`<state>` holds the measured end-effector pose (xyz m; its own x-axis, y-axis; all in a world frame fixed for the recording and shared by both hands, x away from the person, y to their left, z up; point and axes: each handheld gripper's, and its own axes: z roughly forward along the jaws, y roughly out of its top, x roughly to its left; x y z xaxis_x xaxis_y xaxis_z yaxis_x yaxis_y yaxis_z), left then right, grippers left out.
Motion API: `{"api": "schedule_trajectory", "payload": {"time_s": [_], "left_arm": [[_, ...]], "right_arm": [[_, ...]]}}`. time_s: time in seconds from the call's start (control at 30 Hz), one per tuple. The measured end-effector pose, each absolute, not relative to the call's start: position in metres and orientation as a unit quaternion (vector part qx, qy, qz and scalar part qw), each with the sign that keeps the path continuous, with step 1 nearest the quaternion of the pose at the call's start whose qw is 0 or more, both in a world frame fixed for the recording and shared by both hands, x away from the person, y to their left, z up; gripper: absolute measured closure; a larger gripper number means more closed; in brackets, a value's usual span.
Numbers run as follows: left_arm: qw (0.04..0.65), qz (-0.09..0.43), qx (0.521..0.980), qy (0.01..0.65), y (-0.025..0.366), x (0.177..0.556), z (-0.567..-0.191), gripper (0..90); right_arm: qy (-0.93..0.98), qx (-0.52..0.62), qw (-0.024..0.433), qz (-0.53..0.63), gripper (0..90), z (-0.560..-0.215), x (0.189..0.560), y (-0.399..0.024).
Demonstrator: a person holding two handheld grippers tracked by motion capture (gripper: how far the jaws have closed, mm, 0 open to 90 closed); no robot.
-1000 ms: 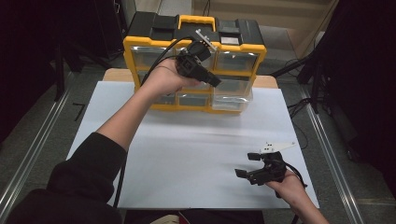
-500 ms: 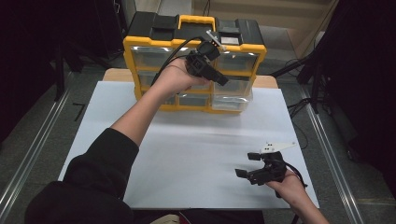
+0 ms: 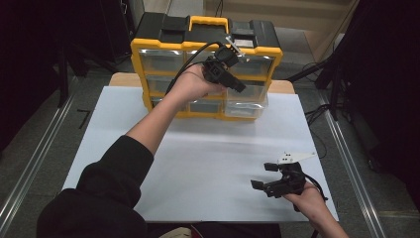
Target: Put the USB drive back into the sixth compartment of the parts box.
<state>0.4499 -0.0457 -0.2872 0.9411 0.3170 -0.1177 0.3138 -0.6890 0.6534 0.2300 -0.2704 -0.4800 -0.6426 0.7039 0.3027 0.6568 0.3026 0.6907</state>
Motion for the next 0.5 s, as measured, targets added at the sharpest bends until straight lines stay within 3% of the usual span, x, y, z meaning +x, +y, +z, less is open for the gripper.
{"api": "schedule_trajectory", "payload": {"time_s": [0.5], "left_arm": [[0.343,-0.005,0.923,0.173,-0.055,0.453,-0.300,79.1]], "right_arm": [[0.805,0.426,0.030,0.413,7.3,-0.480,0.227,-0.274]]}}
